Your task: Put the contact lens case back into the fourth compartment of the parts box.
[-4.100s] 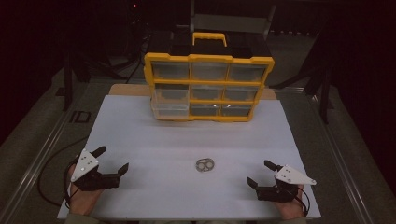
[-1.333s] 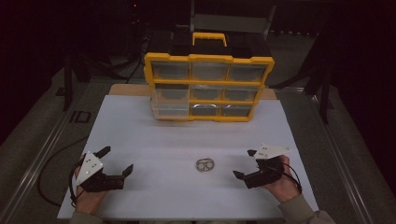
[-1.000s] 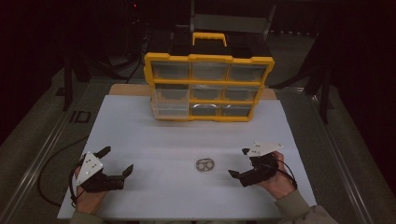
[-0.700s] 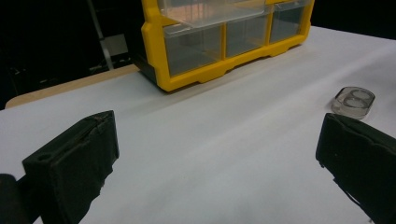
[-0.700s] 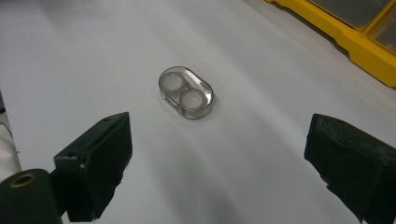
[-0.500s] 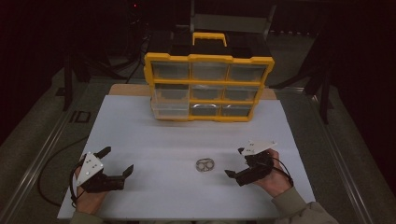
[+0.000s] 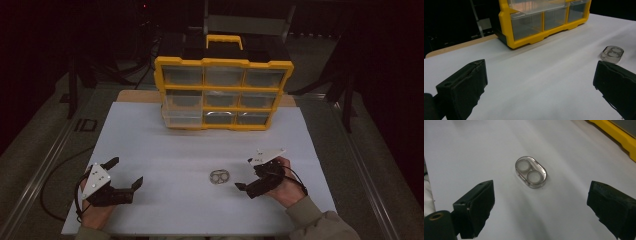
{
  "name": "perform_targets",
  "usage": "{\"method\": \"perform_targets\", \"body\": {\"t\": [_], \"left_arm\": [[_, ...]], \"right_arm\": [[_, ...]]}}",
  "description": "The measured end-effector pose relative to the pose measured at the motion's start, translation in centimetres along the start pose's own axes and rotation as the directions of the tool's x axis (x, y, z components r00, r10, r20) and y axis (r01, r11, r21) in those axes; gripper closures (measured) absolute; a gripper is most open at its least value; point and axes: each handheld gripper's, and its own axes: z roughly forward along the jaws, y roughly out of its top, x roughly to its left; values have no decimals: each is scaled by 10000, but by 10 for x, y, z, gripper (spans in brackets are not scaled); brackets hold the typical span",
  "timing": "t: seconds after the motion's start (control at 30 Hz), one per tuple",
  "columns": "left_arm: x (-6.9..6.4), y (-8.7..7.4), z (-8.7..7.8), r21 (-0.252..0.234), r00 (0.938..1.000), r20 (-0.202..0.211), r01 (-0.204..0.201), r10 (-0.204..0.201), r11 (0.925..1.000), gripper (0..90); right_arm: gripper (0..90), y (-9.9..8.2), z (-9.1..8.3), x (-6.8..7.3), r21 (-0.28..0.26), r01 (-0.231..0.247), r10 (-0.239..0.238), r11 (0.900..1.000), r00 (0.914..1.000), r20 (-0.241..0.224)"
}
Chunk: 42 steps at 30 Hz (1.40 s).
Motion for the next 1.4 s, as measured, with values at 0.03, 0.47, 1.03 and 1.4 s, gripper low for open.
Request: {"method": "perform_targets", "body": {"t": [0.03, 0.47, 1.03, 1.4], "left_arm": [[0, 0, 0, 0, 10000, 0, 0, 0, 10000, 1], [0, 0, 0, -1, 10000, 26, -20, 20, 10000, 1], [0, 0, 0, 5, 10000, 47, -25, 25, 10000, 1], [0, 0, 0, 1, 10000, 42, -36, 36, 10000, 1]], "right_arm": [[73, 0, 0, 0, 0, 0, 0, 10000, 10000, 0], [73, 17, 11, 1, 315, 543, -530, 9980, 9978, -403], [74, 27, 33, -4, 810, 1005, -945, 9916, 9927, -746], [77, 29, 57, -10, 1380, 781, -665, 9873, 9940, -871]]}}
